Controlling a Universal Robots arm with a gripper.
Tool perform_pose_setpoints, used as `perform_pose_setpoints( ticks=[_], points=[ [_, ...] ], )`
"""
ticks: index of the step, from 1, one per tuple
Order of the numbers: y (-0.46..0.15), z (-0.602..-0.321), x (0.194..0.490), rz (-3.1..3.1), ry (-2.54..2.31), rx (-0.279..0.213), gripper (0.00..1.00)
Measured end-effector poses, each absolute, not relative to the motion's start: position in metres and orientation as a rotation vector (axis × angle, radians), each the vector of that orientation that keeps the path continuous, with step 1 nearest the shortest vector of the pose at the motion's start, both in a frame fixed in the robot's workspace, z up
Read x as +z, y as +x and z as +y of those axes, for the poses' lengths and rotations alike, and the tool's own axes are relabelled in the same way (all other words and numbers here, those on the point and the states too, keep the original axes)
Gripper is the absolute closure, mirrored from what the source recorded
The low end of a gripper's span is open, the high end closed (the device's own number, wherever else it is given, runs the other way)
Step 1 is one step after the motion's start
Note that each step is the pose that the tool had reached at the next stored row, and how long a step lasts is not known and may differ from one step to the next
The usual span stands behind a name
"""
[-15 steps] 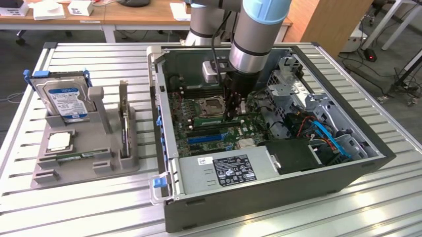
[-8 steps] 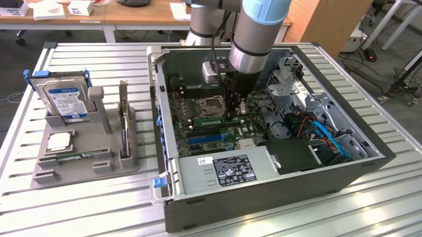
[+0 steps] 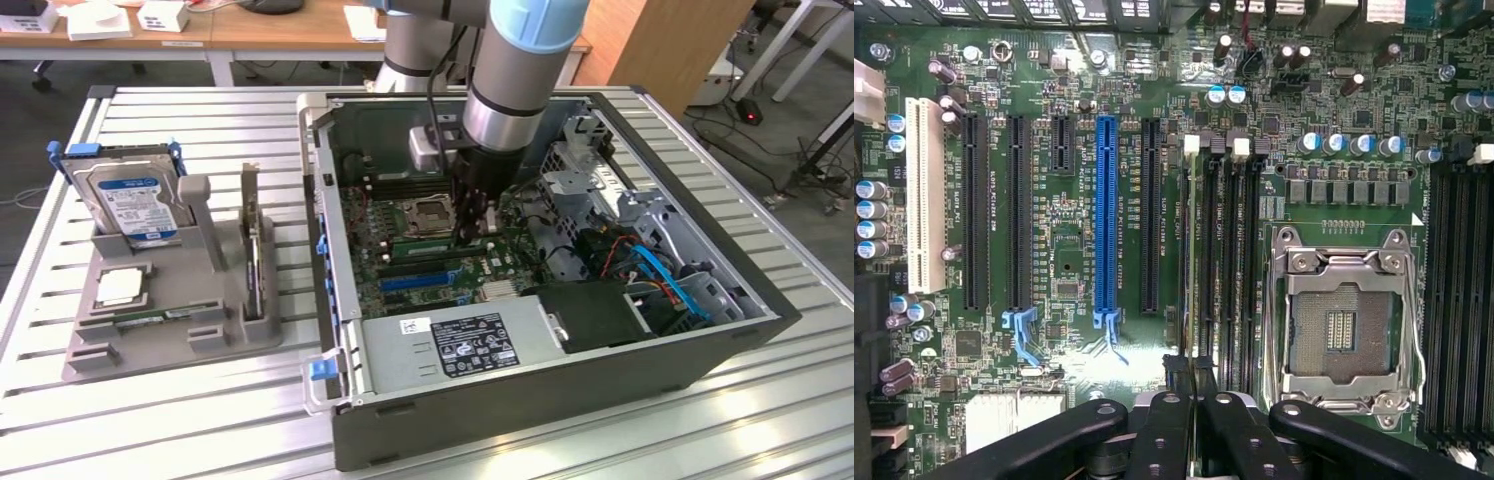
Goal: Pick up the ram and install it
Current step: 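Insert the ram into the slot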
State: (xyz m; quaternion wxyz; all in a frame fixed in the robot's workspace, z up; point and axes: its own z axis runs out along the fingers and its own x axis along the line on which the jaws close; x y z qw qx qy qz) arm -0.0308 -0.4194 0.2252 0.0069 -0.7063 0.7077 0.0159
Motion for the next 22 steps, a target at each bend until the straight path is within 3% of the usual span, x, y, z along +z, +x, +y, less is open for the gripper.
perform_pose_setpoints(
  ticks=[10, 11, 13, 14, 22],
  points=[
    [-0.0308, -0.4194, 0.2245, 2.213, -2.209, 0.049, 0.89],
    [-0.0308, -0.4195, 0.2245, 2.213, -2.209, 0.049, 0.83],
    [-0.0308, -0.4195, 0.2245, 2.213, -2.209, 0.049, 0.83],
    [-0.0308, -0.4195, 0.2245, 2.213, -2.209, 0.049, 0.76],
    [-0.0308, -0.4195, 0.2245, 2.213, -2.21, 0.049, 0.76]
  ],
)
